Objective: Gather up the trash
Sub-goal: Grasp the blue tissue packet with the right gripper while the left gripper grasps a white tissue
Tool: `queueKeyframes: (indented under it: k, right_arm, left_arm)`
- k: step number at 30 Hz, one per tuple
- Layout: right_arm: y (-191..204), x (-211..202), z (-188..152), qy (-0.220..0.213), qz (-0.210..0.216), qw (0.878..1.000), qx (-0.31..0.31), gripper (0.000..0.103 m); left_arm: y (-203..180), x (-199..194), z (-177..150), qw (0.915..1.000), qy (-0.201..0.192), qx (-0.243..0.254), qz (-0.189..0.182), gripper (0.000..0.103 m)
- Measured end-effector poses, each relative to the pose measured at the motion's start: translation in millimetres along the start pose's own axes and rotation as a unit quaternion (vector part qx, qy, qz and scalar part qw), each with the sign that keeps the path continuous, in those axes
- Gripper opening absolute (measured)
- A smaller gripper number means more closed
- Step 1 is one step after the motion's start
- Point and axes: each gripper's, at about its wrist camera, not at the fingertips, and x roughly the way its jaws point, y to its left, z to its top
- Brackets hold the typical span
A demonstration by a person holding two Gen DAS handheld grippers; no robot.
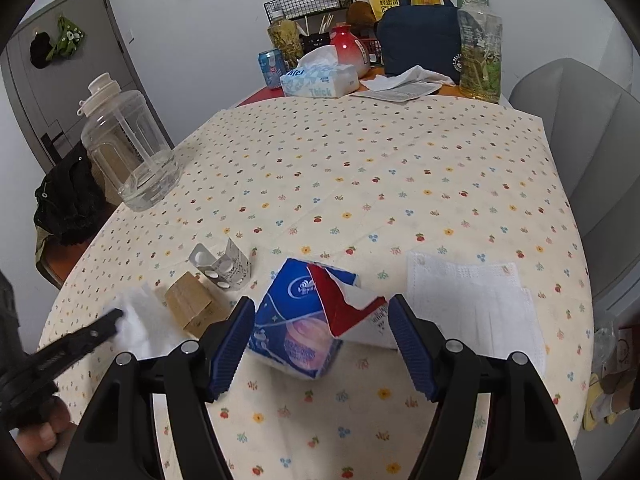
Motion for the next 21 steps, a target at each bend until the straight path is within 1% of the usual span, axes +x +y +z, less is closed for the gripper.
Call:
queueKeyframes:
  k: [4,6,7,8,10,11,12,13,15,21]
  right_arm:
    - [6,8,8,0.002,-0.007,1.0,-0.006,0.06]
    - [8,15,12,0.005,-0.011,1.0,-0.007,0.054]
    - [8,19,14,0.01,-0.014,1.0,-0.008,0.044]
    - [8,24,15,0.017,-0.015,1.0,-0.007,0.031]
    - [8,30,16,0.032,-0.016,0.999,-0.005,0.02]
    - [9,28,16,0.03,-0.014,0.999,-0.005,0.014]
    - [10,24,15,0.026,-0.012,1.0,-0.006,0.011]
    - [12,18,15,0.02,-0.008,1.0,-0.008,0.007]
    - [15,5,16,0.009,0.003,1.0,-0.007,0.004]
    - [18,-30,17,-0.016,0.028,0.999,-0.006,0.004]
  left_arm:
    - [16,-18,9,0.9997,-0.019,-0.014,0.002,0.004]
    - [22,-27,12,0.9995,-0.025,-0.019,0.002,0.004]
    - [25,-31,14,0.9994,-0.029,-0.021,0.001,0.004]
    - [26,-34,15,0.9993,-0.032,-0.022,0.001,0.004]
    - [28,-40,16,0.9991,-0.036,-0.023,-0.001,0.004]
    - [28,-44,17,0.9989,-0.04,-0.023,-0.003,0.004]
    - [28,-47,17,0.9988,-0.044,-0.023,-0.004,0.004]
    - [28,-50,17,0.9987,-0.047,-0.022,-0.005,0.004]
    - [25,-56,18,0.9984,-0.051,-0.022,-0.011,0.004]
    - [5,-77,18,0.9971,-0.068,-0.004,-0.034,0.004]
